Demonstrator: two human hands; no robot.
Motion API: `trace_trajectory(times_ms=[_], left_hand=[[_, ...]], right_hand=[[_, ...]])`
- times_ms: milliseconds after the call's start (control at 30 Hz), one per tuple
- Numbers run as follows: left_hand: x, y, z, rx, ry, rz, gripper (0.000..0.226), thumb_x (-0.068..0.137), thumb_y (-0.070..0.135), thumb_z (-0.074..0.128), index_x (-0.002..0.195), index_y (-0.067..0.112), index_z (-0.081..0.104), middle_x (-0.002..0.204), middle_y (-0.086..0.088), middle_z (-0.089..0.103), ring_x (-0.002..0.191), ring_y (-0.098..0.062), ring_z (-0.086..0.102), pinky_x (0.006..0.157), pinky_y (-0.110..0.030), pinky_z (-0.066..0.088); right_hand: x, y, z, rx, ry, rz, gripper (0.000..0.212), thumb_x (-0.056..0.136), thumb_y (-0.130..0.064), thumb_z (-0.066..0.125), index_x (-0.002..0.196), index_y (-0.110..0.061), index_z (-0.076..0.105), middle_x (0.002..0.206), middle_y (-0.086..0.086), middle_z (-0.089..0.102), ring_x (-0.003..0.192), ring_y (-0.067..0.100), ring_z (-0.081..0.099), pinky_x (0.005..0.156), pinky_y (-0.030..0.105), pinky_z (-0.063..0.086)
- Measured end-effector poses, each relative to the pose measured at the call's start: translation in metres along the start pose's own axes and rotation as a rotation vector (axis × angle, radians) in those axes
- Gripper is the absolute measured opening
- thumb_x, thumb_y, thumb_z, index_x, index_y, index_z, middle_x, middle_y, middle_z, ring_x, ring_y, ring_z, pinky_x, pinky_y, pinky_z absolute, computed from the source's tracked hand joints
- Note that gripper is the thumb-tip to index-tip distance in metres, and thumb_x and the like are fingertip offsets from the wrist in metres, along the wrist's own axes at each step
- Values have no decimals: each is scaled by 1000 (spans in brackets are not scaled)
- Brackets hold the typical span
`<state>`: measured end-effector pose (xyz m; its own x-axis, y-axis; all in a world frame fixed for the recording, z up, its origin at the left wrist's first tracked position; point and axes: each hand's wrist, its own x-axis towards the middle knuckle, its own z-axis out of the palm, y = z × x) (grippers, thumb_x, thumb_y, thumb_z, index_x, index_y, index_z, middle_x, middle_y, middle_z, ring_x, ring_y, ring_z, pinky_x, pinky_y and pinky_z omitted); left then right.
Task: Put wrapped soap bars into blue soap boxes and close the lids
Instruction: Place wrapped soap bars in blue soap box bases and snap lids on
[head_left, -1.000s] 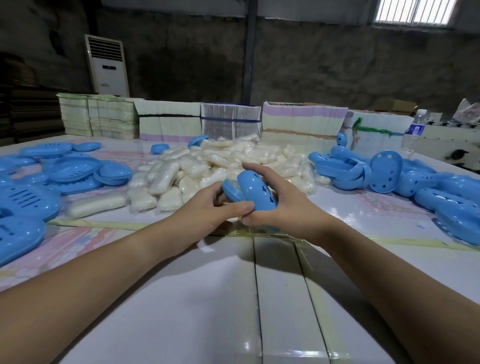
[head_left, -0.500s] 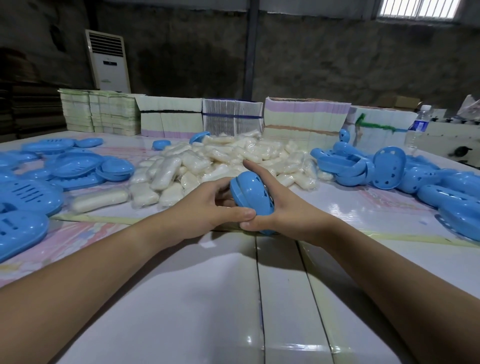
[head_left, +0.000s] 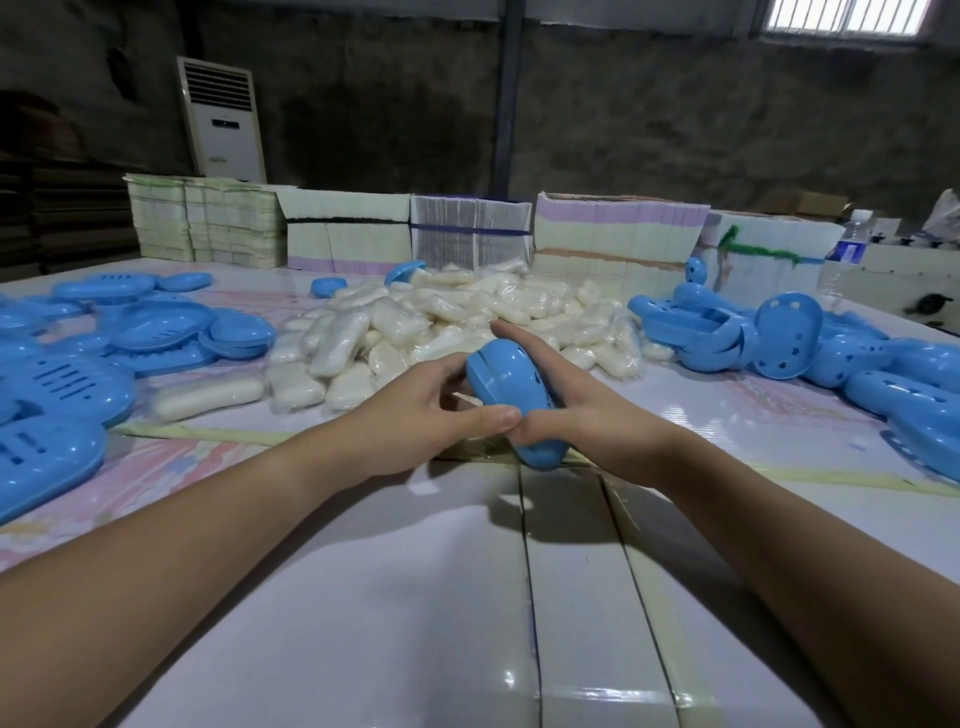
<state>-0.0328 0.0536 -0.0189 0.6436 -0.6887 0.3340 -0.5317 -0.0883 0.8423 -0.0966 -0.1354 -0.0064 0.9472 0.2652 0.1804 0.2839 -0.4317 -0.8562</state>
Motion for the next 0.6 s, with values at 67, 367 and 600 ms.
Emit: trace_trajectory(times_ms=[67, 367, 600], left_hand=[[0, 0, 0, 12, -7, 6, 53, 80, 38, 71, 128, 18, 61, 118, 7, 72, 107, -9, 68, 88, -18, 52], [-1, -1, 0, 68, -45, -8, 53, 88, 36, 73, 134, 18, 55, 126, -1, 67, 118, -23, 62, 103, -37, 51], [-5, 1, -1, 178, -51, 33, 65, 79, 57, 65, 134, 24, 53, 126, 0, 65, 118, -22, 60, 100, -51, 50]], right_hand=[[-1, -1, 0, 99, 26, 19, 88, 69, -15, 59, 149, -42, 30, 140, -7, 46, 115, 17, 59, 99, 36, 51], [-2, -5, -7, -11, 31, 17, 88, 67, -19, 61, 148, -41, 36, 142, -14, 48, 115, 4, 59, 95, 29, 52], [0, -4, -5, -36, 15, -9, 87, 68, -21, 57, 148, -42, 32, 136, -17, 47, 110, -7, 56, 83, 12, 50]])
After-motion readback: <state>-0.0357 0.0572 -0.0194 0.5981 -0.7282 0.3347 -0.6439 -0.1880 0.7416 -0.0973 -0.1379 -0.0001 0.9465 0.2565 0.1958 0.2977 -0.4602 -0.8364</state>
